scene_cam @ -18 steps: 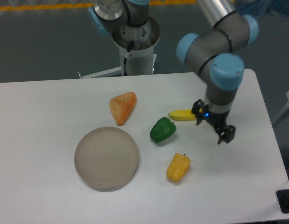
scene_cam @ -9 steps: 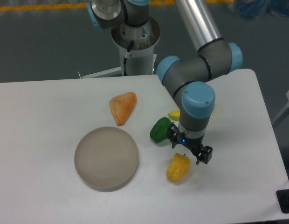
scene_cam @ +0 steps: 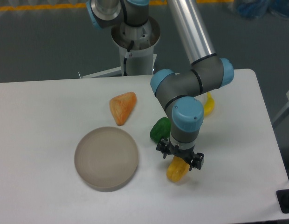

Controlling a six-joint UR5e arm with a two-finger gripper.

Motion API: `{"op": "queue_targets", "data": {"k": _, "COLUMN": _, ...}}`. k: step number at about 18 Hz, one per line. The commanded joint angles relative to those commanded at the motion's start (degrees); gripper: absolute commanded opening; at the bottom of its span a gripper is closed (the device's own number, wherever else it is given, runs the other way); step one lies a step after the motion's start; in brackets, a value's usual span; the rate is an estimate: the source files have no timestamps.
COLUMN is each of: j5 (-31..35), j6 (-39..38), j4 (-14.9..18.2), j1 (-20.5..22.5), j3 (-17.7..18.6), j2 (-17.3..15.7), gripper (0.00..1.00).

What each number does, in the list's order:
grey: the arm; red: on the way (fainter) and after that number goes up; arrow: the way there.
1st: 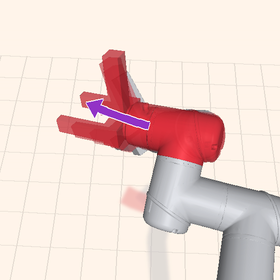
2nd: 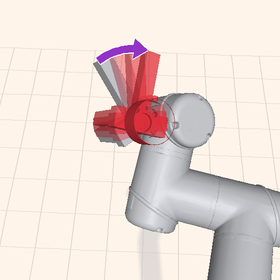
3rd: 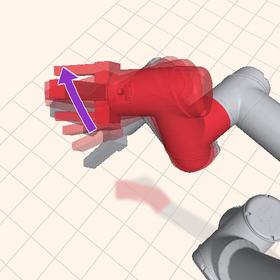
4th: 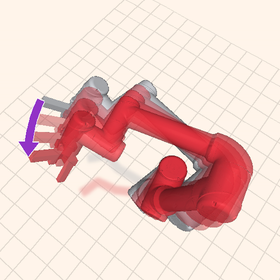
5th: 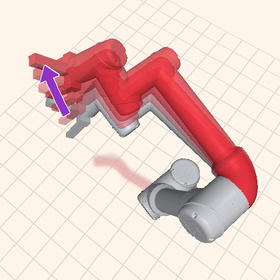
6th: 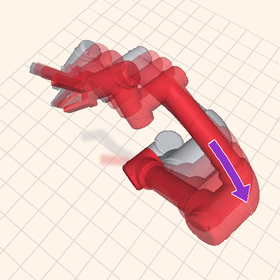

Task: Pick up the yellow pepper from the table
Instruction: 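Move the open gripper over the yellow pepper and lower it, then close the gripper around the yellow pepper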

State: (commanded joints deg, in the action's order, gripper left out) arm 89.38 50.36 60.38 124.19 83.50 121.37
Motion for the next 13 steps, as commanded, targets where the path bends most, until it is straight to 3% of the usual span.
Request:
{"op": "queue_targets", "data": {"k": 10, "j5": 0.44, "j6": 0.62, "j4": -0.88, "j1": -0.35, "j3": 0.44, "j2": 1.59, "gripper": 0.99}}
{"op": "queue_targets", "data": {"k": 13, "j5": 0.35, "j6": 0.7, "j4": -0.79, "j1": -0.35, "j3": 0.26, "j2": 1.41, "gripper": 0.4}}
